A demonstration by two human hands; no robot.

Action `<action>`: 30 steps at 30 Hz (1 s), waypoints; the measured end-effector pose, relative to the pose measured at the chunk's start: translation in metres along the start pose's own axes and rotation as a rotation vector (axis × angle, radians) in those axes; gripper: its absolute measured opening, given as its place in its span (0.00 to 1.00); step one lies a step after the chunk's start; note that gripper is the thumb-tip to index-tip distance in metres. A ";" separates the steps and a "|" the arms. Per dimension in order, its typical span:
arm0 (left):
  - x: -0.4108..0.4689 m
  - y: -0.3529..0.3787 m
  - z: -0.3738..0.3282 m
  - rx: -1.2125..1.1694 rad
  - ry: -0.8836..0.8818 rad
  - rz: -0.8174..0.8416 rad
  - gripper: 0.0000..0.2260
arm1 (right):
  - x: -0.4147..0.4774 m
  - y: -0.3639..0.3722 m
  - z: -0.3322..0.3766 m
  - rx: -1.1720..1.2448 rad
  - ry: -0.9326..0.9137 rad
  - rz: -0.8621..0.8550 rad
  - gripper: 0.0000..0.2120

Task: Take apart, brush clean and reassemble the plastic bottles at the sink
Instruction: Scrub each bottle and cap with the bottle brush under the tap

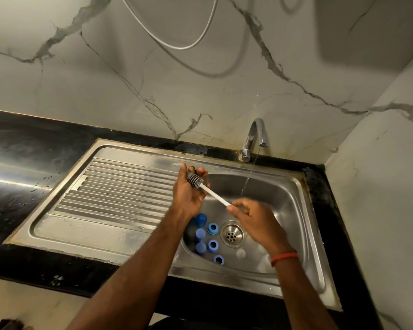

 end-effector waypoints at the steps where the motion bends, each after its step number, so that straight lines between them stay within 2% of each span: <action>1: 0.000 0.000 -0.001 -0.012 0.013 -0.025 0.15 | -0.002 -0.006 0.005 -0.253 -0.060 -0.163 0.14; 3: 0.000 -0.003 -0.002 -0.016 0.030 -0.072 0.14 | -0.017 -0.009 0.022 -0.631 -0.191 -0.464 0.11; 4: -0.001 -0.005 -0.002 -0.006 0.033 -0.085 0.14 | -0.023 -0.007 0.030 -0.724 -0.261 -0.543 0.09; 6: -0.002 -0.005 -0.001 0.011 0.033 -0.079 0.13 | -0.027 -0.006 0.033 -0.797 -0.314 -0.582 0.11; 7: -0.002 -0.002 -0.003 0.013 0.034 -0.065 0.13 | -0.025 -0.007 0.031 -0.771 -0.299 -0.547 0.13; 8: -0.002 0.001 -0.005 0.013 0.037 -0.041 0.13 | -0.020 -0.009 0.027 -0.659 -0.261 -0.460 0.13; 9: -0.002 0.005 -0.007 0.018 0.039 -0.017 0.13 | -0.010 -0.010 0.018 -0.411 -0.189 -0.280 0.13; 11: -0.003 0.008 -0.008 0.038 0.033 0.024 0.14 | 0.001 0.008 -0.007 0.294 -0.023 0.178 0.16; 12: -0.004 0.010 -0.006 0.042 0.025 0.045 0.15 | -0.001 0.015 -0.014 0.521 0.038 0.323 0.17; 13: -0.005 0.011 -0.004 0.043 0.016 0.059 0.15 | -0.003 0.016 -0.019 0.627 0.065 0.398 0.18; 15: -0.006 0.013 -0.002 0.041 0.007 0.033 0.16 | -0.004 0.013 -0.019 0.637 0.044 0.428 0.19; 16: -0.005 0.011 -0.002 0.030 0.011 -0.007 0.16 | -0.003 0.010 -0.019 0.559 0.028 0.395 0.18; 18: -0.003 0.005 -0.002 -0.039 0.032 -0.098 0.15 | -0.001 -0.001 -0.009 0.199 -0.051 0.220 0.15; 21: -0.001 -0.005 -0.002 -0.099 0.061 -0.195 0.14 | -0.011 -0.011 0.010 -0.555 -0.223 -0.205 0.11; 22: -0.001 -0.008 -0.004 -0.088 0.068 -0.225 0.15 | -0.018 -0.014 0.013 -0.707 -0.243 -0.322 0.09; 24: -0.002 -0.014 -0.014 -0.061 0.086 -0.275 0.16 | -0.026 -0.021 0.010 -0.749 -0.258 -0.402 0.08; 26: -0.004 -0.020 -0.022 -0.023 0.090 -0.284 0.18 | -0.027 -0.034 -0.002 -0.580 -0.267 -0.407 0.07; 28: -0.004 -0.019 -0.019 -0.008 0.049 -0.221 0.21 | -0.027 -0.041 -0.010 -0.421 -0.244 -0.367 0.06; 30: -0.004 -0.013 -0.010 -0.039 0.015 -0.130 0.20 | -0.026 -0.040 -0.014 -0.314 -0.224 -0.332 0.07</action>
Point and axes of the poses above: each hand's wrist, its own x-axis towards the middle knuckle, its own y-axis out of the palm, z = x × y, the point moved 7 cm from there along x, towards the middle knuckle, and after that the axes turned 15 degrees about z, right-handed, at the moved point
